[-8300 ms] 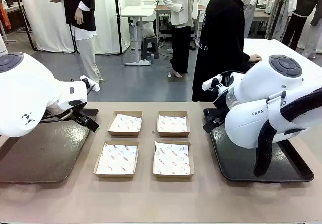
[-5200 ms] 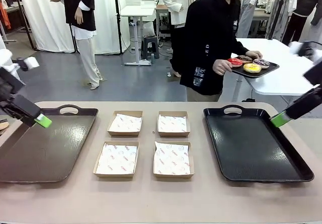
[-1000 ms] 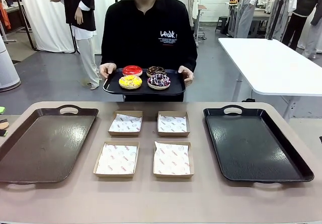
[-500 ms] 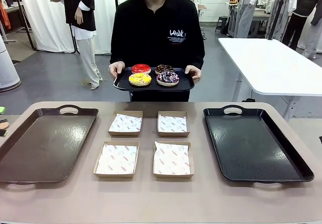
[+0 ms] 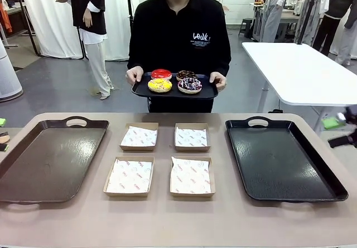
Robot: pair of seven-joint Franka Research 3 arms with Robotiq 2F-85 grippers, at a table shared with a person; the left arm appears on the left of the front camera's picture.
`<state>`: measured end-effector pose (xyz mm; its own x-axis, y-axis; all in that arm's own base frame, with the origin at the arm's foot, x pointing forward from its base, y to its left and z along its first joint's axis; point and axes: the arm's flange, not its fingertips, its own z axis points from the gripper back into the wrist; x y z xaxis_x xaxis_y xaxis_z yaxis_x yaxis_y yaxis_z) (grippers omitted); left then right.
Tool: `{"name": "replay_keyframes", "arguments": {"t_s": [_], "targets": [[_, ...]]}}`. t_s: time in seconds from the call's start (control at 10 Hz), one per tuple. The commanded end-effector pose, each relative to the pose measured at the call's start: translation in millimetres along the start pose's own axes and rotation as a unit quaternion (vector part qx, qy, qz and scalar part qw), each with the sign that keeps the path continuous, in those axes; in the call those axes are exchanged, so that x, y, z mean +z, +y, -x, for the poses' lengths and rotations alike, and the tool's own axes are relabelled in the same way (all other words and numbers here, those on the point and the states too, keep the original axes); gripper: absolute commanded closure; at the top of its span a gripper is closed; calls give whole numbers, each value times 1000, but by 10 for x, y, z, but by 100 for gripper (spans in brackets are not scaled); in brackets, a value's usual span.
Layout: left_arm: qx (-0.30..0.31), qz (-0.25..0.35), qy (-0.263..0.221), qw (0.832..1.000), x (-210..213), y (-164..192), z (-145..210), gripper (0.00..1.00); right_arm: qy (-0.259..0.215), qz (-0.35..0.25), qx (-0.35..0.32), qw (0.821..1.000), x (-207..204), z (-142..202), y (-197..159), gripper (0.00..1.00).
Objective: Individually package the donuts and arrange them on the tray.
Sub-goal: Pick up one Paper togo box.
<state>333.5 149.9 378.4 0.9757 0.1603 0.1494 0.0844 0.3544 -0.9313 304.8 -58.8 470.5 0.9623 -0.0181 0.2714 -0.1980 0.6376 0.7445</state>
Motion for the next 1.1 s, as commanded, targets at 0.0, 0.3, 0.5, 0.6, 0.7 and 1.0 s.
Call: {"name": "replay_keyframes", "arguments": {"t_s": [0.0, 0.3, 0.5, 0.6, 0.7, 1.0], "targets": [[-5, 10, -6, 1000, 11, -4, 4, 0, 31, 87, -10, 996, -763, 182, 492, 0], [-5, 10, -6, 1000, 11, -4, 4, 0, 20, 161, 7, 987, -1520, 55, 802, 0], [-5, 10, -6, 1000, 11, -4, 4, 0, 13, 192, 8, 981, -1901, -95, 814, 0], [-5, 10, -6, 1000, 11, -4, 4, 0, 13, 216, 7, 976, -2089, -155, 798, 0], [-5, 10, -6, 1000, 11, -4, 4, 0, 18, 228, 9, 973, -2265, -179, 807, 0], [-5, 10, -6, 1000, 11, -4, 4, 0, 53, 262, 22, 963, -2549, -63, 807, 0]]}}
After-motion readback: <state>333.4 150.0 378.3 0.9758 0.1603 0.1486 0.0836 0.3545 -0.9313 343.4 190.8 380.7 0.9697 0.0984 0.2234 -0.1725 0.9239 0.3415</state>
